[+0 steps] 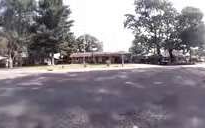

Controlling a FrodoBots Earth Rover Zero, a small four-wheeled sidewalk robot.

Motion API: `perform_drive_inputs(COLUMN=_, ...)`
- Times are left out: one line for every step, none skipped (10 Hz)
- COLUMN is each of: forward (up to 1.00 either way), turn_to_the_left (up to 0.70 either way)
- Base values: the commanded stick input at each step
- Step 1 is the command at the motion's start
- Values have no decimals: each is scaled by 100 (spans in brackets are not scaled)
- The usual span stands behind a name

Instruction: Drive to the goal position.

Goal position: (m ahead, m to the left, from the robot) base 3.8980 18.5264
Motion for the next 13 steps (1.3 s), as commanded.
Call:
perform_drive_inputs(forward=69, turn_to_the_left=34)
perform_drive_inputs(forward=69, turn_to_the_left=34)
perform_drive_inputs(forward=69, turn_to_the_left=34)
perform_drive_inputs(forward=69, turn_to_the_left=34)
perform_drive_inputs(forward=69, turn_to_the_left=34)
perform_drive_inputs(forward=69, turn_to_the_left=34)
perform_drive_inputs(forward=69, turn_to_the_left=34)
perform_drive_inputs(forward=69, turn_to_the_left=24)
perform_drive_inputs(forward=69, turn_to_the_left=3)
perform_drive_inputs(forward=69, turn_to_the_left=3)
perform_drive_inputs(forward=69, turn_to_the_left=3)
perform_drive_inputs(forward=69, turn_to_the_left=3)
perform_drive_inputs(forward=69, turn_to_the_left=3)
